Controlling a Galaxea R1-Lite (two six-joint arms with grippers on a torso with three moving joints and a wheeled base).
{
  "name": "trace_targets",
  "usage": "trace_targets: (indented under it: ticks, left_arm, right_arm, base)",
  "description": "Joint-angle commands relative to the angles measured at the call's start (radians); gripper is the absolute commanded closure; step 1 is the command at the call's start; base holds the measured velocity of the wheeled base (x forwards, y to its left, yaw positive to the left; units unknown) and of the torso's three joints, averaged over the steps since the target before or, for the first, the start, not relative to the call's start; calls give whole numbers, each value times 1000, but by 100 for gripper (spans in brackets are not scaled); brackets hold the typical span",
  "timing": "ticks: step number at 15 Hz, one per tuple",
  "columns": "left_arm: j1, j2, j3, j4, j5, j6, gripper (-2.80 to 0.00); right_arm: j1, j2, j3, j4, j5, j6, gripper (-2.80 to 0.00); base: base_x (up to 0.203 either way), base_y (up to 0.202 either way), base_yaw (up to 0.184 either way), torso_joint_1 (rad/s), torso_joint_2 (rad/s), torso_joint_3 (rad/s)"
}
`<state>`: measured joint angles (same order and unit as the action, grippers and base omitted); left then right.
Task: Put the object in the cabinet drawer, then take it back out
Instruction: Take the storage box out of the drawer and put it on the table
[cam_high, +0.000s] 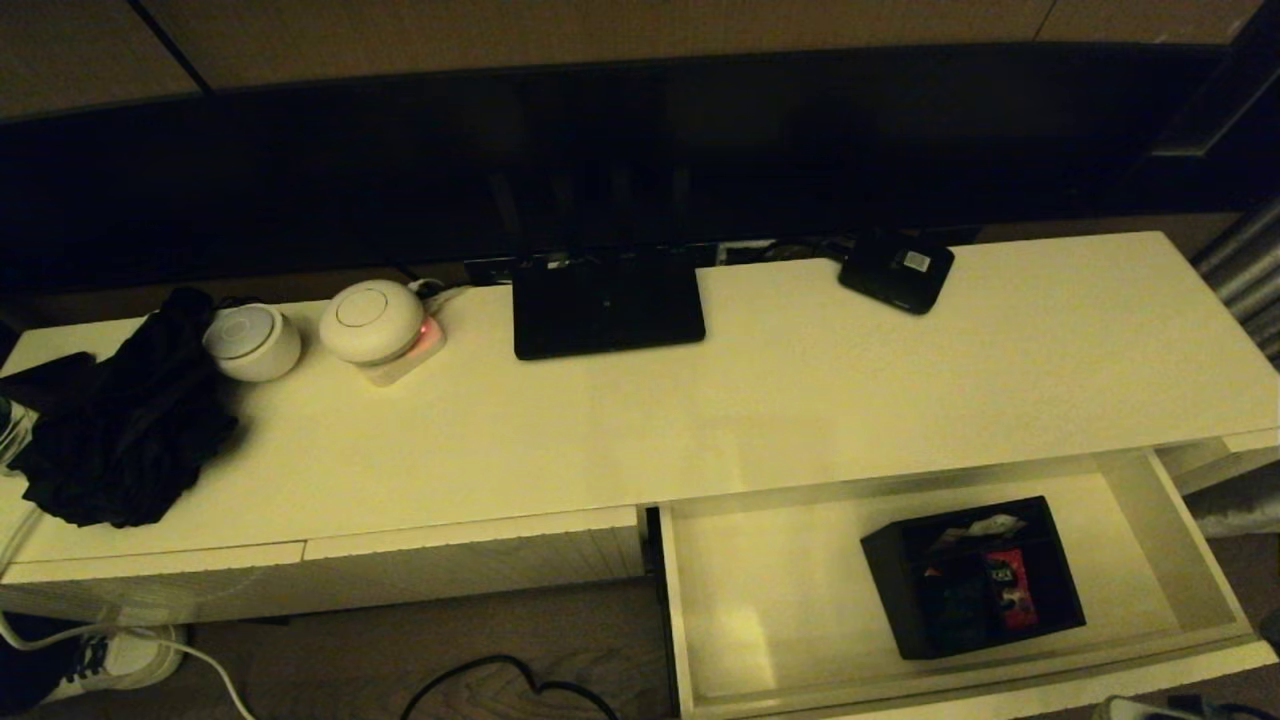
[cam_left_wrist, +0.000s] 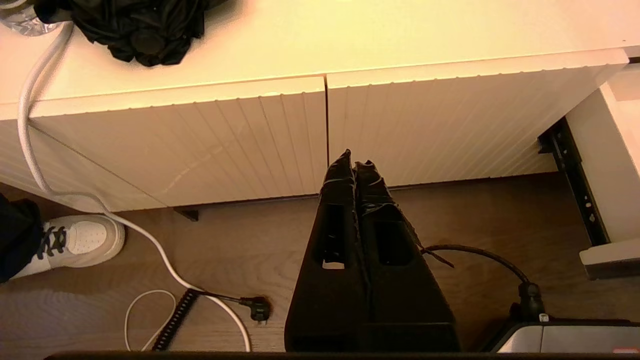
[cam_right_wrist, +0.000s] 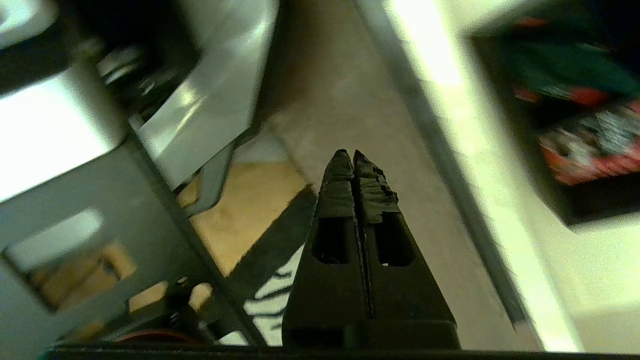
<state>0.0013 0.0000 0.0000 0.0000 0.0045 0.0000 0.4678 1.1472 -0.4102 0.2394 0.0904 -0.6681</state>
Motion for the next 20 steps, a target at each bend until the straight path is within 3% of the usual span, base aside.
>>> trace_targets:
  ticks: [1,7,16,20]
  left_arm:
    - [0,0,3,0,0,0,0]
    - [0,0,3,0,0,0,0]
    - [0,0,3,0,-1,0,0]
    - [0,0,3,0,0,0,0]
  right_arm:
    - [47,70,25,-2,2,-46,0]
    - [47,197,63,-53,-4,-146,0]
    - [22,480,117,-510,-85,-153,0]
    - [16,518,99,-624,-125,-157,0]
  base:
    - [0,0,0,0,0,0]
    - [0,0,0,0,0,0]
    - [0,0,0,0,0,0]
    - [0,0,0,0,0,0]
